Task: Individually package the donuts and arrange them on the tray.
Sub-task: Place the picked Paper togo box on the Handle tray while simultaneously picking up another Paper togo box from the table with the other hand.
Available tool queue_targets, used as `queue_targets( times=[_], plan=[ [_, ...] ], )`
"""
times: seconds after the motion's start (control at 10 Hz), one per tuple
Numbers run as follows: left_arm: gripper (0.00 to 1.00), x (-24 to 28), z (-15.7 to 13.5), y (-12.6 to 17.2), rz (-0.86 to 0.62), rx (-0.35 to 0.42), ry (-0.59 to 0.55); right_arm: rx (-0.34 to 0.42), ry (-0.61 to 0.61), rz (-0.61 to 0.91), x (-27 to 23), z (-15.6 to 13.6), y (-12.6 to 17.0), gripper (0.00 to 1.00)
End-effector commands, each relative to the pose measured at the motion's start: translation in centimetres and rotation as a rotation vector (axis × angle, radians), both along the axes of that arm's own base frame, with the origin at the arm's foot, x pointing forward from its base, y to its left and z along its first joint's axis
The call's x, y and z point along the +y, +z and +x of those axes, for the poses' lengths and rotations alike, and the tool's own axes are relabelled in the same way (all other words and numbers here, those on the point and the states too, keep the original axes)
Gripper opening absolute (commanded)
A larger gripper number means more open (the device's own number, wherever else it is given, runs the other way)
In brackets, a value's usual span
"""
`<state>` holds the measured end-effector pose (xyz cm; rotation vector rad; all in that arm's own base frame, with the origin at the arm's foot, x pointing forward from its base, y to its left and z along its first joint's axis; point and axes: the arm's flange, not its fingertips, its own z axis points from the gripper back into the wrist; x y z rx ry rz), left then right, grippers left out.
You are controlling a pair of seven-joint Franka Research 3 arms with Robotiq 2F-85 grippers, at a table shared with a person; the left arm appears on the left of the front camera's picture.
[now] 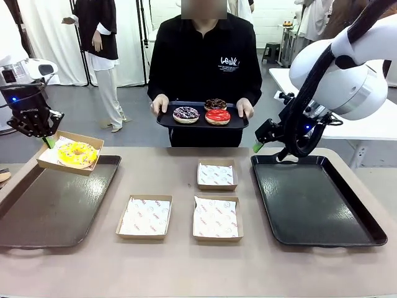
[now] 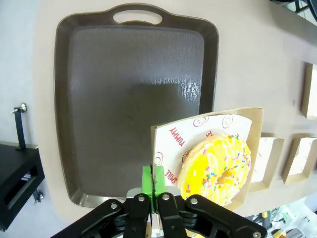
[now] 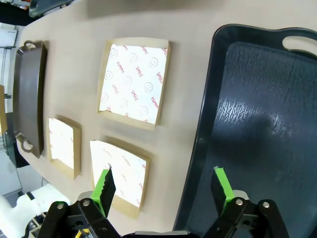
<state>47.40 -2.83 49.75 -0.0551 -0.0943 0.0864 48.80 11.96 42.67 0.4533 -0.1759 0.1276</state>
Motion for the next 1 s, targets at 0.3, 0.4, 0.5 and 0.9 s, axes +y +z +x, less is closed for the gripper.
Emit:
queue_targets(
  times=[0.3, 0.4, 0.5, 0.9],
  plan=[
    [0.01, 4.0, 1.9, -1.8, 0.085, -0.073, -0.016, 0.093, -0.081, -0.259, 7.8, 4.3, 1.3, 1.00],
    [0.01, 5.0, 2.4, -2.3, 0.090, -0.074, -0.017, 0.107, -0.099, -0.295, 9.7, 5.6, 1.0, 1.00],
    [0.01, 5.8, 3.0, -2.8, 0.095, -0.068, -0.007, 0.118, -0.117, -0.323, 11.3, 6.7, 0.2, 1.00],
    [0.01, 7.4, 4.8, -5.5, 0.072, -0.042, -0.008, 0.114, -0.221, -0.383, 14.1, 9.0, -5.3, 1.00]
  ],
)
